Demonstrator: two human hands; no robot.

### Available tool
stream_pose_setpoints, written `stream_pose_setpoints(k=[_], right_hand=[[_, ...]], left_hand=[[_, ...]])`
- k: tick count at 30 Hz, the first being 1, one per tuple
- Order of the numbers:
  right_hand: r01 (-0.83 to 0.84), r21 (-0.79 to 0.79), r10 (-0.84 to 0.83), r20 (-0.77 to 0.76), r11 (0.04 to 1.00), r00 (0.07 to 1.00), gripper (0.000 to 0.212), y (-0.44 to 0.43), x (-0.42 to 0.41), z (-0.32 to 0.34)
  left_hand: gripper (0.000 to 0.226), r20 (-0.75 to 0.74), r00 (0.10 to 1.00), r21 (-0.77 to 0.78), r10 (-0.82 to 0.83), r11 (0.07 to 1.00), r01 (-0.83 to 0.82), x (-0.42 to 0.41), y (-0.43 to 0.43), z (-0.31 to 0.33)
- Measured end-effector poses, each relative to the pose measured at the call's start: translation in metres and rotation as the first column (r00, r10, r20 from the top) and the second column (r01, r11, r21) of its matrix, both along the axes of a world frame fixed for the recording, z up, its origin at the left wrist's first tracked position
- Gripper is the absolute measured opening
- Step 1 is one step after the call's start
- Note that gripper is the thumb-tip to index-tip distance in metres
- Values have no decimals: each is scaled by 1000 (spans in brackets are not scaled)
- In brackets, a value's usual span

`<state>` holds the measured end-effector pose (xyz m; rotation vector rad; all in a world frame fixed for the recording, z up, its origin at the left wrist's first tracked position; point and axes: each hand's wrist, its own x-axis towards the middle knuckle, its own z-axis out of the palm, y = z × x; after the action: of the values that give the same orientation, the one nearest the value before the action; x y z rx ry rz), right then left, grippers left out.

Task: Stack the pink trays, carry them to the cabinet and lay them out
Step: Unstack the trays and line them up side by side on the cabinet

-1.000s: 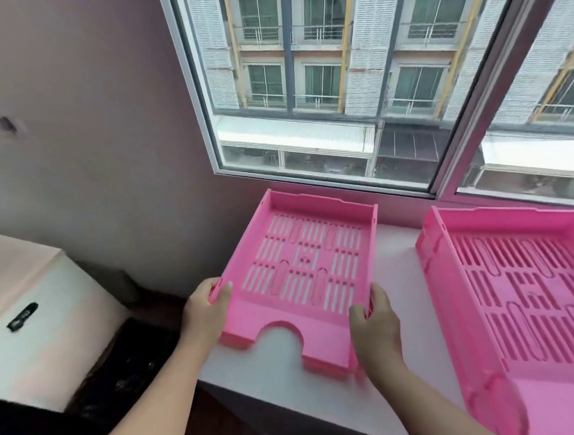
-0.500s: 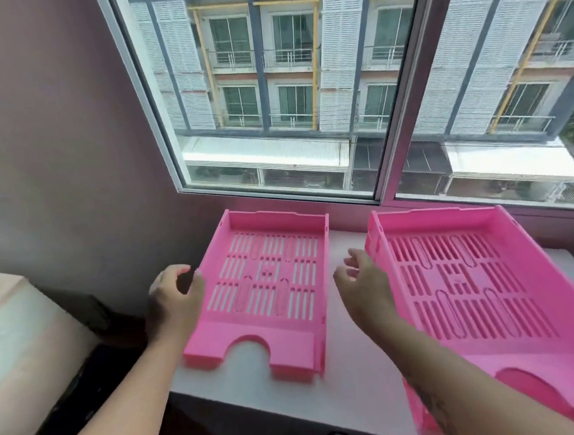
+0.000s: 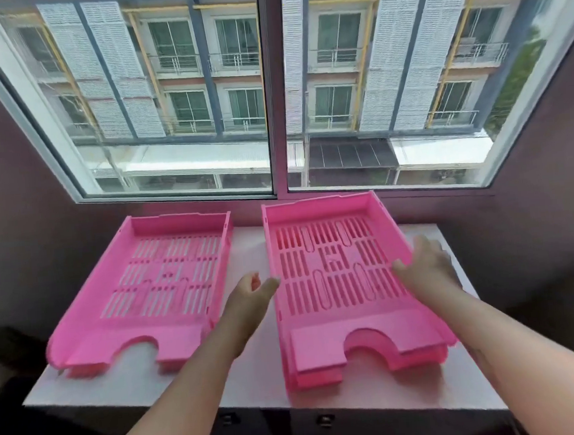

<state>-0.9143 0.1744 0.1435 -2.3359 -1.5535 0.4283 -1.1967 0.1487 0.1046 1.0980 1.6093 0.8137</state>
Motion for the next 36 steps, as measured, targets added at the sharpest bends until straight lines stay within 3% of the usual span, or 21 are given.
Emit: stream_pose_setpoints(k=[1,2,4,6,13,17,21,24,28,33,36], right_hand=[[8,-62,-13,-71,998,997,42,-5,13,-6],[-5,-102,-9,-140,995,990,39,-8,20,-10],[-38,-132,7,-227,990,974,31,-12,32,-18],[-51,-125,17,-262,991,965,31,-11,35,-21],[-144,-110,101,-327,983,940,32,-10,-1,-24],[-118,-67,82,-400,991,913,32,-12,-36,-28],[-43,-30,24,-475,999,880,31,-11,-51,-20],[-8,11,13,-503,1000,864,28,-12,-33,-9],[73,51,-42,-449,996,893,23,-25,26,0],[208,51,-171,-396,977,902,24,-50,104,7],[274,61,-232,-377,960,897,26,-63,143,1]], left_hand=[[94,39,999,-35,0,999,1,9,1,-10],[86,49,999,-44,1,999,2,17,0,-12],[43,-18,1000,-16,23,1000,-23,34,-3,-9],[20,-84,994,22,74,997,-72,40,-2,-5],[22,-350,918,68,189,982,-176,14,6,11],[29,-441,880,55,176,984,-169,-13,14,16],[20,-454,876,73,161,987,-144,-27,19,22],[26,-411,900,117,146,987,-106,-16,24,31],[25,-427,904,171,35,984,42,36,36,37],[25,-343,929,174,-136,963,205,126,46,37],[27,-358,903,155,-238,938,309,167,45,36]])
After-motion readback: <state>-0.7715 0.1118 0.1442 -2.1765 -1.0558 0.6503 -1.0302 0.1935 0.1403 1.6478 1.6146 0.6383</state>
